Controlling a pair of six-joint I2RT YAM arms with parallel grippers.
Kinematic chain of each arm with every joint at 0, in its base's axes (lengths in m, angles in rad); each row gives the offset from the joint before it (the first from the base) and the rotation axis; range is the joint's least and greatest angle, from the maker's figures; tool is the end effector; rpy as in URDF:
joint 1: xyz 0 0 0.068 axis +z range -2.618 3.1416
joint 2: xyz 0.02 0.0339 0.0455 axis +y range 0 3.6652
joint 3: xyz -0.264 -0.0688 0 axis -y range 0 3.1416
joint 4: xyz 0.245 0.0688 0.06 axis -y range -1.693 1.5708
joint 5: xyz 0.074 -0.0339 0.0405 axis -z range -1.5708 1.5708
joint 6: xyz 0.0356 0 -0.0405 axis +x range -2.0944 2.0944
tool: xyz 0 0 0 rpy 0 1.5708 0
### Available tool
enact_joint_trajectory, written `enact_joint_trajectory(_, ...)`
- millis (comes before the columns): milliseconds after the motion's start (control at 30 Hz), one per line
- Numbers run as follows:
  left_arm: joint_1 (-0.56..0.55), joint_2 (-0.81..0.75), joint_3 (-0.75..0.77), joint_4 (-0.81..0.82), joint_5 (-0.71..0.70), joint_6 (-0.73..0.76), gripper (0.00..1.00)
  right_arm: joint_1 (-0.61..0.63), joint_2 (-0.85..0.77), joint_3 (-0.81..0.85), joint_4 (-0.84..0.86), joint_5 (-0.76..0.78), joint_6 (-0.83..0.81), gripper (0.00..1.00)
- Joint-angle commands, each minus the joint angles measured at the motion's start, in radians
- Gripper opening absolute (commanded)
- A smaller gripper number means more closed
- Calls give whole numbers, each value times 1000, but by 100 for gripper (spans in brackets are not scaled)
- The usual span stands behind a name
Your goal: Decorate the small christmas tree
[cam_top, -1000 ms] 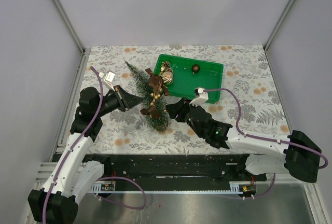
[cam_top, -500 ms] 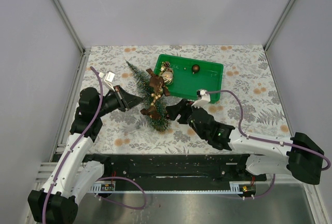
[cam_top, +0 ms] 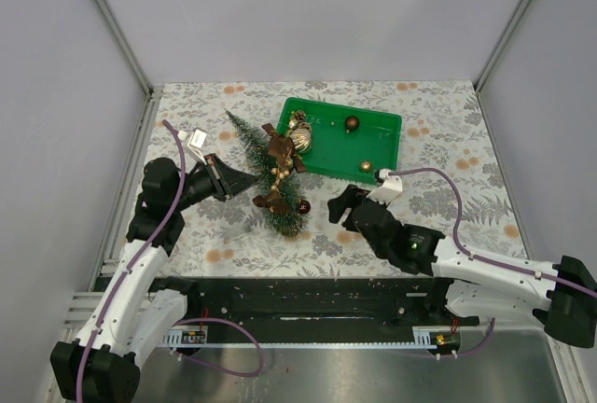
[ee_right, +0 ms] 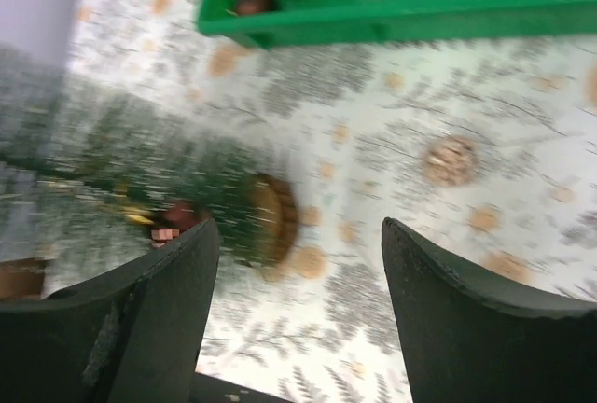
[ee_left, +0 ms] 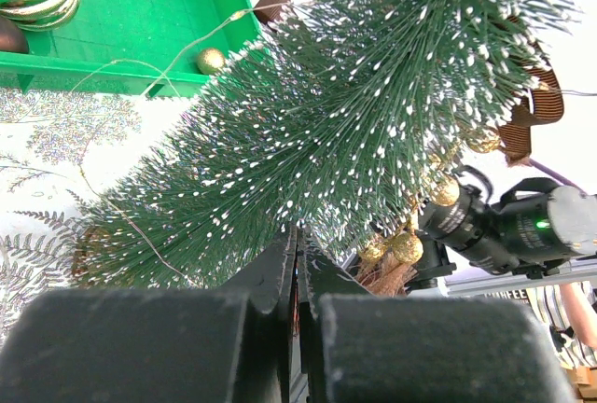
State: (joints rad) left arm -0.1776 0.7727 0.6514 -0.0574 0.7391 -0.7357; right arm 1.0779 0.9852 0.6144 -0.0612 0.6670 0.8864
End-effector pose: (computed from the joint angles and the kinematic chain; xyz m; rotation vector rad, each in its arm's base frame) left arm 0.1731 -0.0554 0.3099 0.0642 1.8889 -1.2877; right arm 0.1220 0.1806 0.2580 0.2396 1.9463 0.6510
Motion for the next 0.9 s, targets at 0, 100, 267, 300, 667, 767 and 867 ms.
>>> enact_joint_trajectory(0,3,-15,1,18,28,-10,0,-48,21,24,-307,76,114,78)
enact_joint_trajectory(100,3,-13,1,19,28,-11,0,-143,75,7,-316,-30,118,78)
enact_joint_trajectory(267,3,-19,1,19,29,-16,0,-251,223,68,-252,-153,34,78)
enact_joint_trajectory(300,3,-21,1,19,31,-16,0,-259,268,91,-253,-161,25,78)
enact_joint_trajectory(667,4,-13,7,11,31,-7,0,-322,515,208,-197,-227,-9,77)
enact_joint_trajectory(767,3,-10,4,11,29,-7,0,-328,527,206,-184,-231,-6,75)
enact_joint_trajectory(867,3,-10,2,11,28,-5,0,-332,537,203,-175,-236,-1,72)
